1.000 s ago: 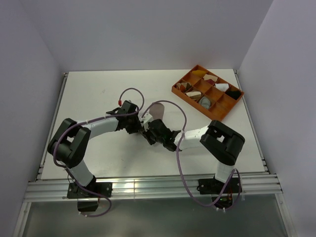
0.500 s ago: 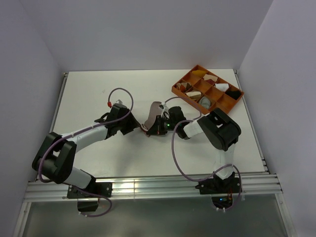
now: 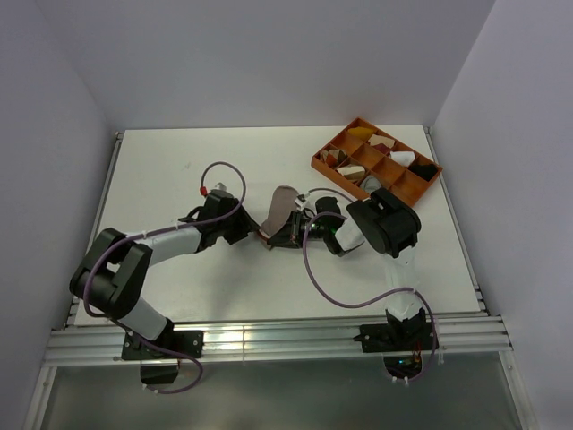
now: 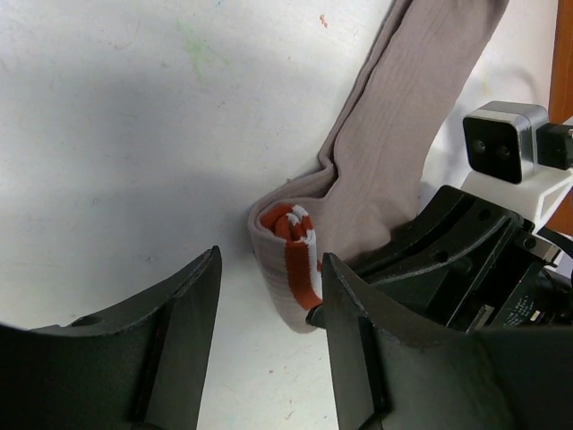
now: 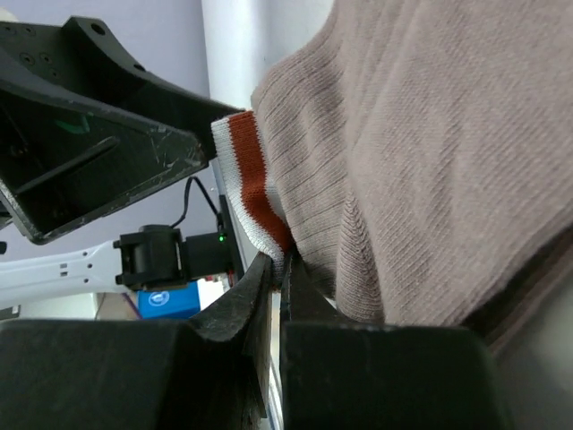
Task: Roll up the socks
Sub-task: Roll the sock at the center of the board.
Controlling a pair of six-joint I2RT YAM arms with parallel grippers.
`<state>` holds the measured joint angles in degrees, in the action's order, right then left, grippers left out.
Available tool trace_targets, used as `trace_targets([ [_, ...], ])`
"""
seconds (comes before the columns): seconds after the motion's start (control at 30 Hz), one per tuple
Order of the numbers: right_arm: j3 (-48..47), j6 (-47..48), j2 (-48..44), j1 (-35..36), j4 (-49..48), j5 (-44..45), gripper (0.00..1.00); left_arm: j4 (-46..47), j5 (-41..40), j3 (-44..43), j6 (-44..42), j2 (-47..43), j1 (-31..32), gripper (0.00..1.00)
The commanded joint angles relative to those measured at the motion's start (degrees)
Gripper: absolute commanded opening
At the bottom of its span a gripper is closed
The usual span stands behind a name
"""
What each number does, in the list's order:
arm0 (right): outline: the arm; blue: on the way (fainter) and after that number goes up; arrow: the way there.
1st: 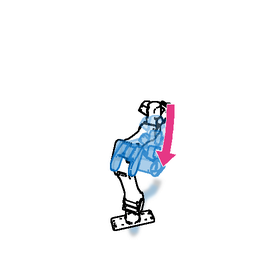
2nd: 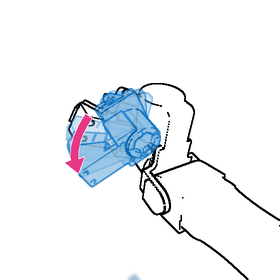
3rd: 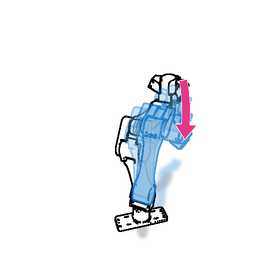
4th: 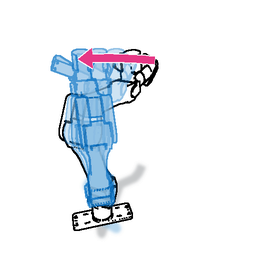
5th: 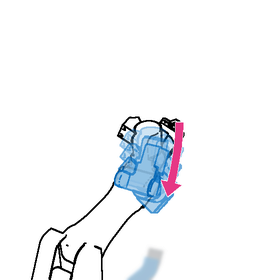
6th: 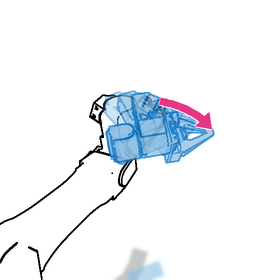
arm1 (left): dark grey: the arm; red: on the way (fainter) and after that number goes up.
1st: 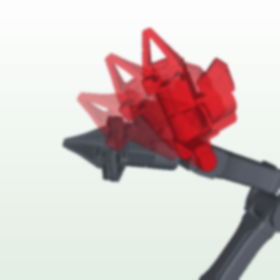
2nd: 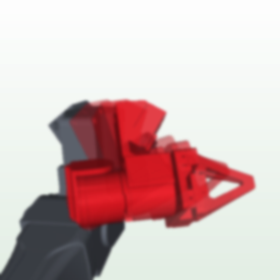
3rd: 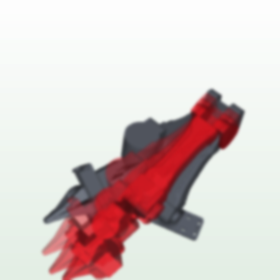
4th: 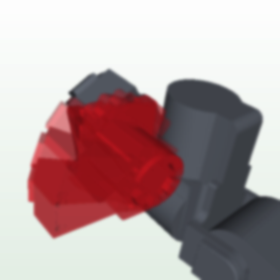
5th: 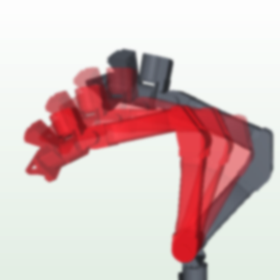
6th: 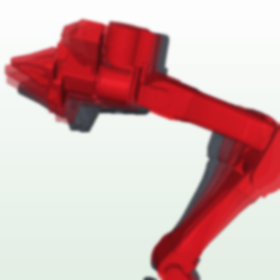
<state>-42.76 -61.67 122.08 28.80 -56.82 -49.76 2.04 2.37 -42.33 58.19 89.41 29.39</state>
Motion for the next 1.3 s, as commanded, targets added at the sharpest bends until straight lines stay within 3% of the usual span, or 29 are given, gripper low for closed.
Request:
trace_targets([
  [0.0, -0.92, -1.62, 0.79, -0.23, 1.69, -1.57, 0.00, 4.02, 0.79, 0.84, 0.34, 0.85, 0.41, 0.53],
  [0.4, -2.32, 1.99, -0.35, -0.76, 8.90, -0.25, 0.00, 5.34, -0.09, 1.81, 0.61, 5.69, 0.93, 0.44],
  [0.6, -4.17, 12.69, -5.44, -0.58, 20.85, 3.61, 0.01, 3.50, -0.17, 0.23, -0.36, 7.01, 1.37, 0.19],
  [0.67, -4.26, 15.51, -8.60, -0.32, 23.58, 6.24, 0.06, 2.27, -0.52, -0.56, -0.89, 6.84, 1.72, 0.11],
  [0.8, -6.18, 26.56, -14.75, 1.52, 35.51, 14.05, 0.26, -1.86, -1.49, -3.54, -3.08, 6.83, 2.17, 0.05],
  [0.97, -7.07, 36.61, -22.32, 6.00, 42.48, 28.97, 0.47, -9.41, -1.58, -7.50, -5.90, 8.32, 2.34, 0.03],
  [1.07, -6.55, 42.58, -25.40, 9.69, 43.02, 35.50, 0.52, -12.76, -1.58, -9.70, -7.39, 8.85, 2.43, 0.03],
  [1.27, -4.44, 52.34, -27.95, 17.42, 39.34, 49.39, 0.51, -16.45, -1.50, -12.43, -9.24, 10.08, 2.61, 0.03],
])
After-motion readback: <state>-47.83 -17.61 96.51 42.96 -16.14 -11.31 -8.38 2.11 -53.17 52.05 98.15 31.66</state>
